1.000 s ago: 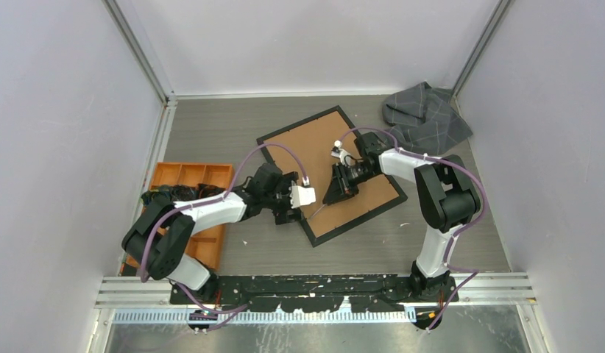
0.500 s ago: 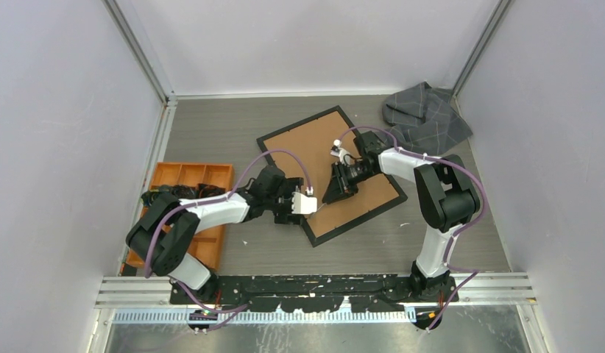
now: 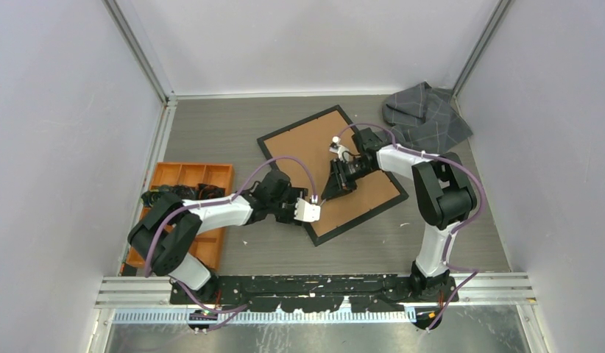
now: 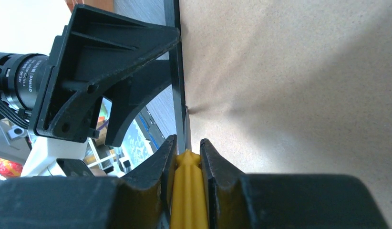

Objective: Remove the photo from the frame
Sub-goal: Release the photo frame item from the photo frame.

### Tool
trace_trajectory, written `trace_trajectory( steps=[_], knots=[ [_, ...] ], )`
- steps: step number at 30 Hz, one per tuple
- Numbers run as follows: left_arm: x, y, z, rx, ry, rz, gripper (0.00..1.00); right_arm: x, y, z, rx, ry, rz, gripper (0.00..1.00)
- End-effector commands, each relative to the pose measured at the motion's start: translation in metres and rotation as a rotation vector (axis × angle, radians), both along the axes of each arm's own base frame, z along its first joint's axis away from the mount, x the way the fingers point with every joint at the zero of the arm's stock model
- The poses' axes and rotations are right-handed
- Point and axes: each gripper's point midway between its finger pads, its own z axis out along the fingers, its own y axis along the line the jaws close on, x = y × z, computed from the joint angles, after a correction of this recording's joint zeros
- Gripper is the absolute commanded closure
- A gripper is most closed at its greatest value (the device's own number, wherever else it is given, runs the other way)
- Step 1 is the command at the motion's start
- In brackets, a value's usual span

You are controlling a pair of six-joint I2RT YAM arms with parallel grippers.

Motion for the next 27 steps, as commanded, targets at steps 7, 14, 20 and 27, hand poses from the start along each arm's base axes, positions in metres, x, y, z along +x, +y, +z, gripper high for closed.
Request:
trace_trajectory(
  steps=[7,14,20,27],
  knots=[
    [-0.009,-0.019,-0.002,-0.014,0.022,-0.017,0.38,0.035,-0.025,0.003,-0.112,-0.013,-0.095,0.99],
    [-0.01,-0.044,-0.008,-0.041,0.081,0.035,0.37,0.031,-0.04,0.012,-0.156,-0.043,-0.103,0.99],
    [0.012,-0.055,-0.007,-0.099,0.034,0.123,0.38,0.005,-0.045,0.013,-0.104,-0.002,-0.006,0.99],
    [0.001,-0.061,-0.008,-0.186,0.027,0.073,0.37,0.022,-0.063,0.012,-0.047,-0.127,0.0,0.99]
  ],
)
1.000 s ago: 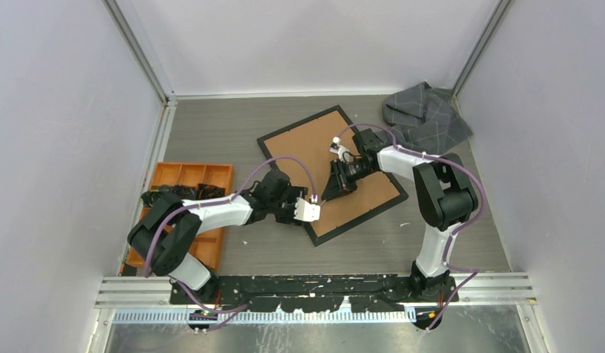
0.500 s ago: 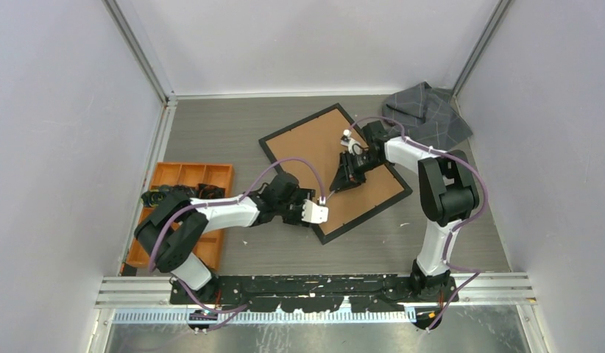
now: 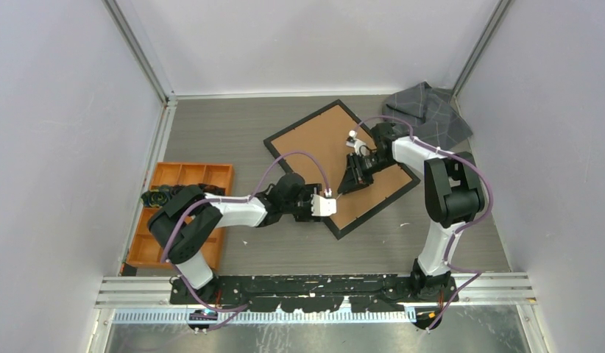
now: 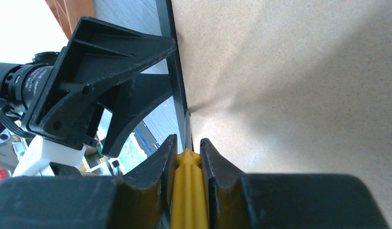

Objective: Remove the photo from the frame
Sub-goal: Release the photo frame item from the photo frame.

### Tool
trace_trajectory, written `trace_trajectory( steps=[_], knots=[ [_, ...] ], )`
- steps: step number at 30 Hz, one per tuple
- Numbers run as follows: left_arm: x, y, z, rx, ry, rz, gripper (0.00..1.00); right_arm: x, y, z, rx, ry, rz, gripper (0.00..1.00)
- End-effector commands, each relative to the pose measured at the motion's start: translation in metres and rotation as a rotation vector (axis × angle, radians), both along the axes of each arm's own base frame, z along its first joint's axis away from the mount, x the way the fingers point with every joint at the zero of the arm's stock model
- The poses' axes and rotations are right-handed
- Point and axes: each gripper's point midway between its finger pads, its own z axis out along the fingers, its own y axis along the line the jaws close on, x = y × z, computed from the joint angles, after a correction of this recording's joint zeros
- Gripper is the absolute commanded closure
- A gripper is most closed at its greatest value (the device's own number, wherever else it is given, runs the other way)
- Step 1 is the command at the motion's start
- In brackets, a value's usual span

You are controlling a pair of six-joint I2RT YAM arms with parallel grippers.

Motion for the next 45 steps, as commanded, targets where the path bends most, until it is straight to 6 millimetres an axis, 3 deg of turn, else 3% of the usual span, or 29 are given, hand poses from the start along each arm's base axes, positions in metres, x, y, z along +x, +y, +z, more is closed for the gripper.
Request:
trace_trajectory(
  steps=[1,5,19,39,45],
  knots=[
    [-0.007,-0.005,-0.012,-0.055,-0.012,-0.024,0.36,0.007,-0.016,0.008,0.028,-0.124,0.042,0.99],
    [-0.01,-0.001,-0.011,-0.097,-0.066,-0.035,0.34,0.016,-0.027,0.005,0.07,-0.186,0.061,0.99],
    [-0.007,-0.003,-0.007,-0.147,-0.122,-0.035,0.34,0.014,-0.021,0.0,0.109,-0.227,0.114,0.99],
    [-0.007,-0.002,-0.006,-0.156,-0.135,-0.037,0.37,-0.006,-0.012,-0.007,0.162,-0.131,0.168,0.99],
    [-0.003,-0.003,-0.006,-0.15,-0.134,-0.014,0.43,-0.015,-0.009,-0.004,0.151,-0.143,0.198,0.99]
  ],
)
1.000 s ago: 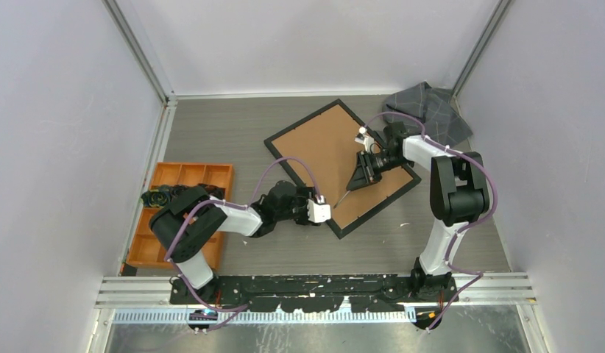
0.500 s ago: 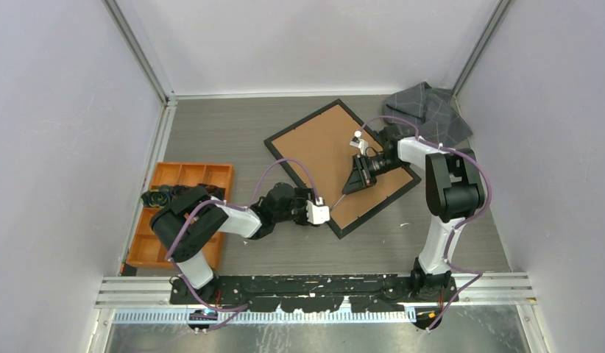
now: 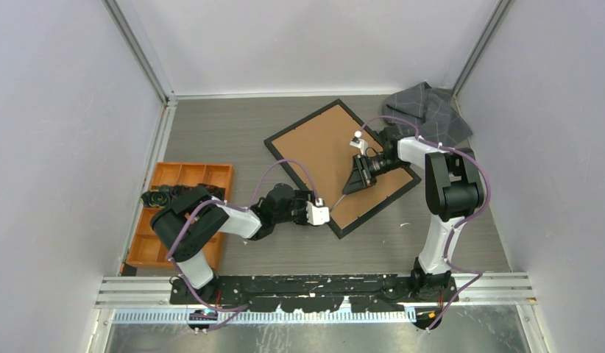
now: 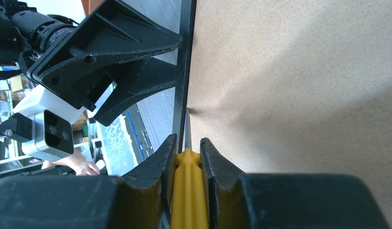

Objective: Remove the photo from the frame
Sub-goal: Release the photo frame item from the photo frame.

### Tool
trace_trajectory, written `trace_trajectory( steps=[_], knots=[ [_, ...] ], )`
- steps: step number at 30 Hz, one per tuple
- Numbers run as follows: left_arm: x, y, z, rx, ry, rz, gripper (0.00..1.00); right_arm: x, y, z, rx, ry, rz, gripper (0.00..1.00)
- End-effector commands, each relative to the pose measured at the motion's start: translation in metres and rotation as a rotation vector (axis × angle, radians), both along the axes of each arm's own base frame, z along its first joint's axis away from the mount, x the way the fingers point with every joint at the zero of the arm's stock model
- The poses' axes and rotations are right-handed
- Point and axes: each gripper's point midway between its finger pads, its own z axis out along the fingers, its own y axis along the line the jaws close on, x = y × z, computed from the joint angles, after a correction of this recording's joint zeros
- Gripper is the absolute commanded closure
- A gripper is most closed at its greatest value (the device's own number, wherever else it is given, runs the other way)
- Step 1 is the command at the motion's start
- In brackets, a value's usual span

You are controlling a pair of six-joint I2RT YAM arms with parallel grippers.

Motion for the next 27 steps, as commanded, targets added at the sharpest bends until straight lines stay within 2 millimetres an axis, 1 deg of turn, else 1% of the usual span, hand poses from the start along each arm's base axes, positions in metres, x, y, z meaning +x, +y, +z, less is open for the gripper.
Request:
trace_trajectory(
  steps=[1,3,5,8,11,14,16,18,20,21,23,27],
  knots=[
    [0.0,0.0,-0.01,0.026,0.01,0.006,0.44,-0.017,0.007,0.002,-0.029,-0.023,0.065,0.99],
    [0.003,0.0,-0.01,0.03,0.01,0.021,0.46,-0.021,0.012,0.005,-0.006,0.016,0.071,0.99],
    [0.004,-0.001,-0.012,0.041,0.006,0.032,0.51,-0.028,0.016,0.008,0.018,0.061,0.095,0.99],
    [0.005,-0.003,-0.016,0.074,-0.001,0.047,0.58,-0.036,0.02,0.004,0.04,0.143,0.133,0.99],
    [0.004,-0.005,-0.022,0.113,-0.013,0.052,0.62,-0.04,0.02,0.005,0.07,0.206,0.179,0.99],
    [0.002,-0.007,-0.025,0.13,-0.022,0.053,0.63,-0.051,0.017,0.017,0.112,0.247,0.245,0.99],
    [0.002,-0.008,-0.026,0.135,-0.025,0.058,0.66,-0.056,0.013,0.021,0.111,0.258,0.265,0.99],
    [0.003,-0.008,-0.027,0.139,-0.026,0.06,0.67,-0.058,0.01,0.019,0.074,0.25,0.254,0.99],
    [0.003,-0.008,-0.027,0.14,-0.026,0.063,0.67,-0.055,0.008,0.01,0.004,0.207,0.205,0.99],
    [0.004,-0.009,-0.027,0.141,-0.027,0.065,0.67,-0.046,0.009,0.004,-0.025,0.13,0.179,0.99],
    [0.004,-0.008,-0.026,0.14,-0.027,0.072,0.67,-0.043,0.007,0.005,-0.072,0.063,0.141,0.99],
    [0.005,-0.008,-0.026,0.144,-0.016,0.08,0.68,-0.048,0.006,0.011,-0.127,-0.022,0.141,0.99]
  ],
)
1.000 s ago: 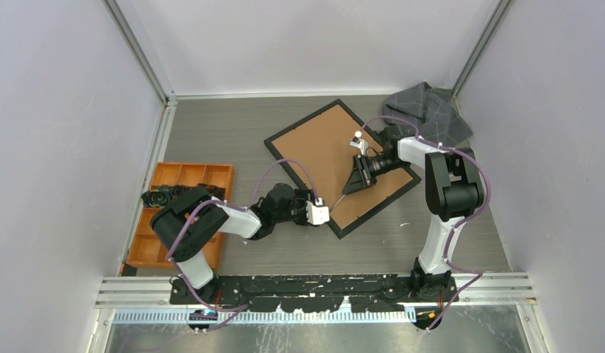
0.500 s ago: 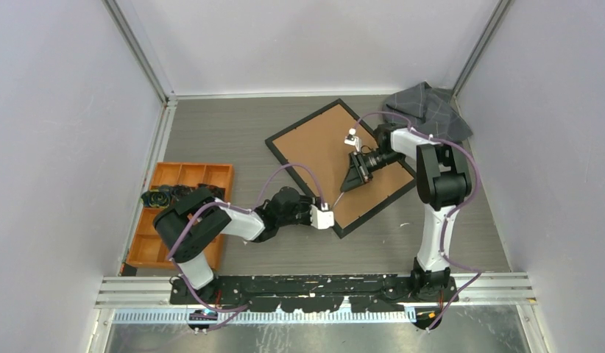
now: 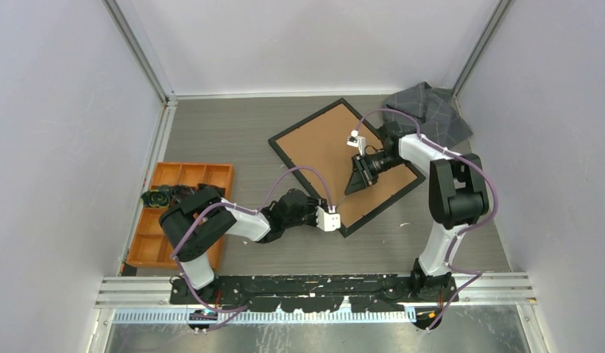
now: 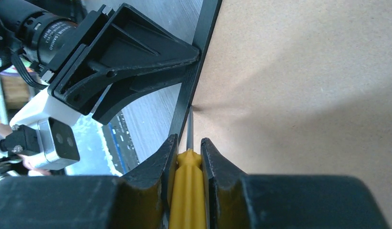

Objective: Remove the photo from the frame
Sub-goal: Release the photo frame item from the photo frame.

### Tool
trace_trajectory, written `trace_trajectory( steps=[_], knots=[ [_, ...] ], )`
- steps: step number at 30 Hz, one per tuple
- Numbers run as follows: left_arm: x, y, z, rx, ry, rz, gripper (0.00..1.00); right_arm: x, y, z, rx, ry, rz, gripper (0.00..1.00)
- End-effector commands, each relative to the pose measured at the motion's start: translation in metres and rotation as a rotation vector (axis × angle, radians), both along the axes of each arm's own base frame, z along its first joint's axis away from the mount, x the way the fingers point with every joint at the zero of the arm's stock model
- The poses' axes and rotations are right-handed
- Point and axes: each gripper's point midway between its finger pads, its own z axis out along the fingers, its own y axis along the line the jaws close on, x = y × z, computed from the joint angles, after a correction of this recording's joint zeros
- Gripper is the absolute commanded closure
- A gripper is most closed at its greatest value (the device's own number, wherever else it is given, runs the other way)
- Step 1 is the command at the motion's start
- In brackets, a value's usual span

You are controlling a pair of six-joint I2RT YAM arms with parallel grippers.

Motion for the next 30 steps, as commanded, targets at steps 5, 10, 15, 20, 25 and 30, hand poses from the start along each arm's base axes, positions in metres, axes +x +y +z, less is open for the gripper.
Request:
trace_trajectory(
  steps=[5,10,15,20,25,30],
  knots=[
    [0.008,0.005,-0.02,0.05,0.063,0.064,0.69,-0.056,0.023,0.001,-0.181,0.039,0.058,0.99],
    [0.01,0.005,-0.02,0.052,0.07,0.081,0.72,-0.067,0.032,0.005,-0.224,0.065,0.058,0.99],
    [0.014,0.004,-0.02,0.059,0.089,0.112,0.75,-0.084,0.038,0.012,-0.254,0.115,0.059,0.99],
    [0.016,0.004,-0.02,0.067,0.117,0.137,0.77,-0.095,0.053,0.027,-0.232,0.156,0.028,0.99],
    [0.018,0.003,-0.02,0.067,0.119,0.151,0.77,-0.108,0.061,0.032,-0.243,0.163,0.045,0.99],
    [0.019,0.002,-0.021,0.068,0.125,0.154,0.78,-0.114,0.069,0.031,-0.234,0.205,0.061,0.99]
  ],
)
